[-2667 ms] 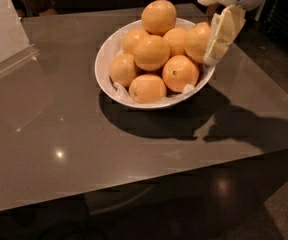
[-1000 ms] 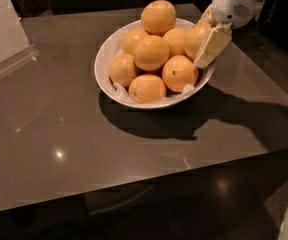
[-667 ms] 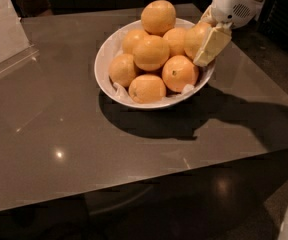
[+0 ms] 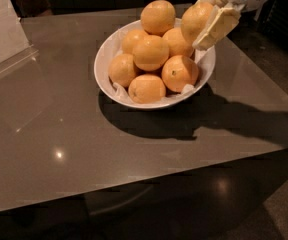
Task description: Pick orange from white bowl
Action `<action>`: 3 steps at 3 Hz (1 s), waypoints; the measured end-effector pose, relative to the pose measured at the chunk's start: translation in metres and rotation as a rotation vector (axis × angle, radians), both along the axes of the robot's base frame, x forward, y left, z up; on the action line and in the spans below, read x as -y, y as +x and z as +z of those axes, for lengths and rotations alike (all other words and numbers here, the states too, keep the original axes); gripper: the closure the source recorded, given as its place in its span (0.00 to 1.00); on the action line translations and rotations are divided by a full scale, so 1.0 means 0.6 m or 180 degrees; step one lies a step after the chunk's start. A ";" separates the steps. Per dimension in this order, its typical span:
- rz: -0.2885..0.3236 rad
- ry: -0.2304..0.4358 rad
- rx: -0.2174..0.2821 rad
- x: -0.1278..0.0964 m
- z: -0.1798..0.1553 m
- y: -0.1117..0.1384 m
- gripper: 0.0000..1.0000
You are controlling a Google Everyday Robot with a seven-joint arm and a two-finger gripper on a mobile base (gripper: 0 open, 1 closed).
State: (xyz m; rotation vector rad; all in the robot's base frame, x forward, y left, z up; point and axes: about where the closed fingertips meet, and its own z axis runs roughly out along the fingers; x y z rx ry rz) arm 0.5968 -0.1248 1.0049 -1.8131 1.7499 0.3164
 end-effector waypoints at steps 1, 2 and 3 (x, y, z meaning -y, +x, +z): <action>0.0092 0.0465 0.0146 0.003 0.061 -0.062 1.00; 0.0081 0.0911 0.0068 0.011 0.060 -0.121 1.00; 0.0065 0.1170 -0.0175 0.012 0.031 -0.167 1.00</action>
Offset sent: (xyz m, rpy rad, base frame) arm -0.1267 -0.0190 0.0195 0.4555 0.0446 0.0167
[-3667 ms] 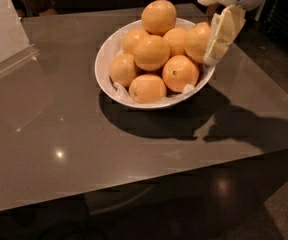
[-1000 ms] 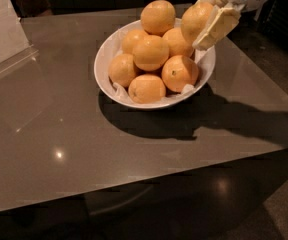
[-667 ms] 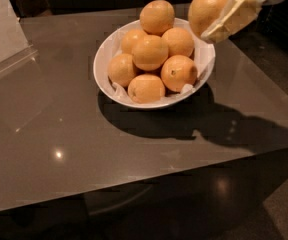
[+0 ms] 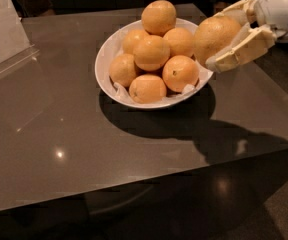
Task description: Pick orange from white bowl
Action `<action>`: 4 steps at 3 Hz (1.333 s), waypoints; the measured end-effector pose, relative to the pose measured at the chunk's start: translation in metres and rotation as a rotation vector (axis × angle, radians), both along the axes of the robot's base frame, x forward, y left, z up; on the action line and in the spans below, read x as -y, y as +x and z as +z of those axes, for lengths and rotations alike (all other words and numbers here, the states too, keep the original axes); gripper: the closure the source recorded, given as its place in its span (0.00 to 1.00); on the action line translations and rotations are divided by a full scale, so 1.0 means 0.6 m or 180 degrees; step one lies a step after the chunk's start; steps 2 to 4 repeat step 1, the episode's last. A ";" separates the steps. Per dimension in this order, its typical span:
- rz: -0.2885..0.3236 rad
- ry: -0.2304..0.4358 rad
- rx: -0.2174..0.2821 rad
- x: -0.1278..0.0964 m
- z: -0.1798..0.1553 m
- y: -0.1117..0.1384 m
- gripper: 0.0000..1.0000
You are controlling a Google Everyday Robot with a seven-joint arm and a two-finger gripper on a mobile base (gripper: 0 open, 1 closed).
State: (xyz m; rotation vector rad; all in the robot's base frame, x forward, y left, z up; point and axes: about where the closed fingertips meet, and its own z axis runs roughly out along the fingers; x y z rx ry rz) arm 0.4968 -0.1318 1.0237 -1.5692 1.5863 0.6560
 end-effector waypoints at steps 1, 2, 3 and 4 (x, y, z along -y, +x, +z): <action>0.0000 0.0000 0.0000 0.000 0.000 0.000 1.00; 0.0000 0.0000 0.0000 0.000 0.000 0.000 1.00; 0.0000 0.0000 0.0000 0.000 0.000 0.000 1.00; 0.0000 0.0000 0.0000 0.000 0.000 0.000 1.00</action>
Offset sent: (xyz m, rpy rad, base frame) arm 0.0000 0.0000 0.0000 0.0000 0.0000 0.0000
